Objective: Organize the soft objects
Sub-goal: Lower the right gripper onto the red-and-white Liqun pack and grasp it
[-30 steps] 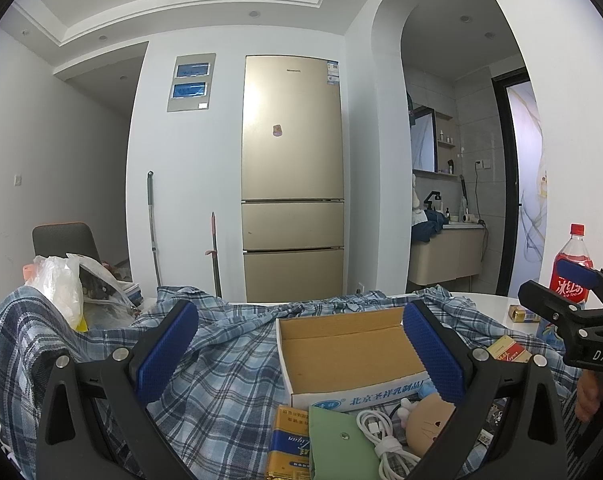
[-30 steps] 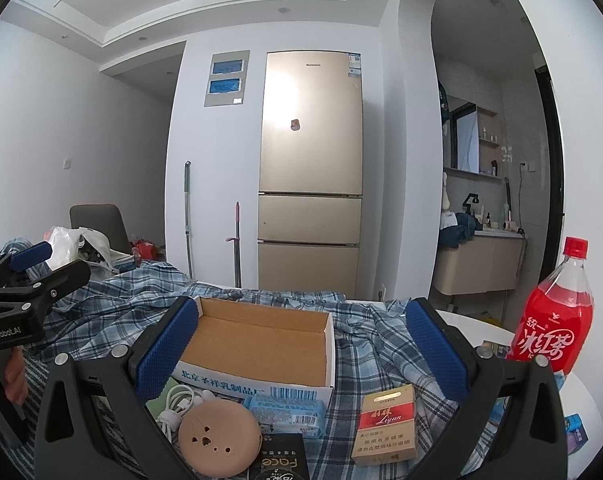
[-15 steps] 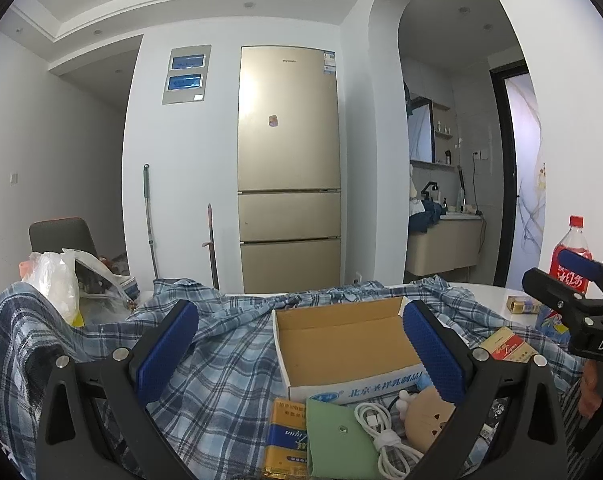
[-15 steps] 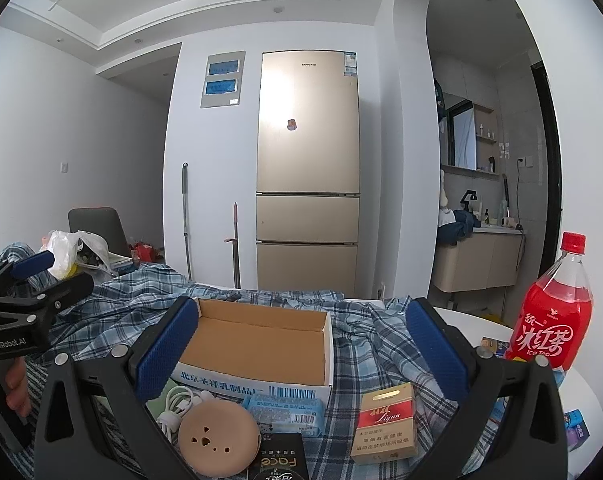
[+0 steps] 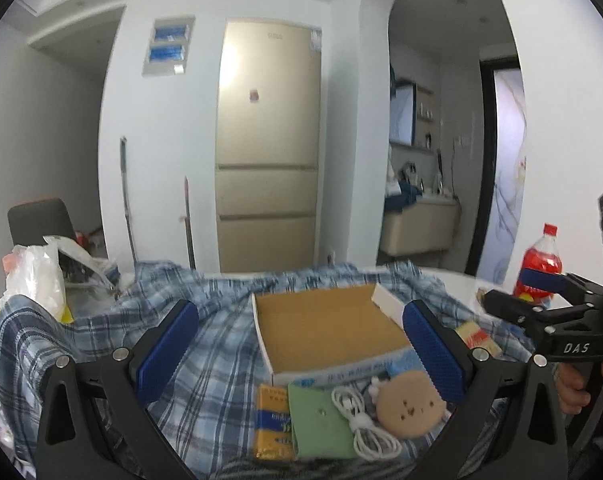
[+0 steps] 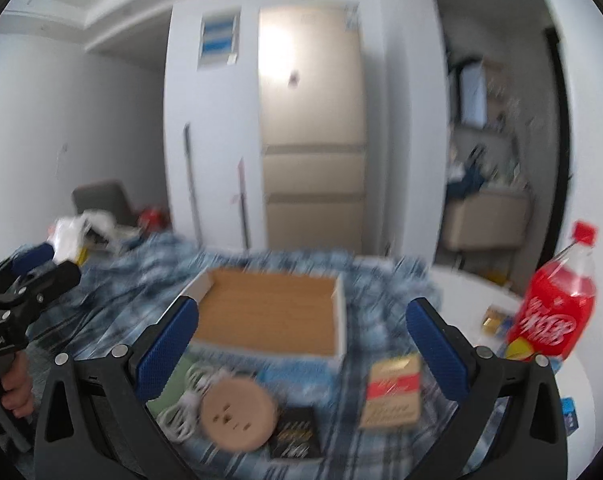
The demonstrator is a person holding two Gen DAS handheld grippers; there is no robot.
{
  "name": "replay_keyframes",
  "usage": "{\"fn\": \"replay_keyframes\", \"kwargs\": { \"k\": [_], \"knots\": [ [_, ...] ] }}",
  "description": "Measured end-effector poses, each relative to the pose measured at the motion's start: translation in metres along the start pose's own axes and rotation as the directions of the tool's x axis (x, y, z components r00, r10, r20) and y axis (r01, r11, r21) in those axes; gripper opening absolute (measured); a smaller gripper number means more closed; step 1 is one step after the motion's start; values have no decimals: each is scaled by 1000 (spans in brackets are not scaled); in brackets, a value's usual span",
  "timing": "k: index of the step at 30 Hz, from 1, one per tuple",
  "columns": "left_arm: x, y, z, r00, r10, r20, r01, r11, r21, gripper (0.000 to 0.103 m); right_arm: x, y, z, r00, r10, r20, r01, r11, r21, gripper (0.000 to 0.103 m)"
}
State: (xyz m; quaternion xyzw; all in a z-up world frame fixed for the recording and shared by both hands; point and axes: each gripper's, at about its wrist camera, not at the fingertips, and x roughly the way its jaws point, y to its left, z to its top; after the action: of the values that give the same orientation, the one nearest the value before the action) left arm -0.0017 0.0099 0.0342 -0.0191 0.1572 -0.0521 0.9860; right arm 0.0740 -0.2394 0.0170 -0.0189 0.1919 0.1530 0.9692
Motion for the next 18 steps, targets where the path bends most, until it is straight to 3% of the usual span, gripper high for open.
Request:
{"fn": "replay_keyframes", "kwargs": {
  "k": [6, 11, 15, 18],
  "knots": [
    [4, -1, -6, 989, 23, -149, -14, 998, 61, 103, 11, 16, -4, 995, 29, -100, -36, 997, -72, 98],
    [7, -8, -25, 981, 20, -195, -3, 996, 88, 103, 15, 11, -14, 987, 17, -161, -34, 994, -100, 88],
    [14, -13, -33, 981, 53, -188, -34, 994, 105, 103, 19, -17, -17, 979, -89, -182, 74, 993, -90, 84],
    [23, -16, -36, 977, 92, -191, -69, 990, 121, 103, 28, -35, -20, 961, -160, -224, 143, 986, -91, 81]
  ]
}}
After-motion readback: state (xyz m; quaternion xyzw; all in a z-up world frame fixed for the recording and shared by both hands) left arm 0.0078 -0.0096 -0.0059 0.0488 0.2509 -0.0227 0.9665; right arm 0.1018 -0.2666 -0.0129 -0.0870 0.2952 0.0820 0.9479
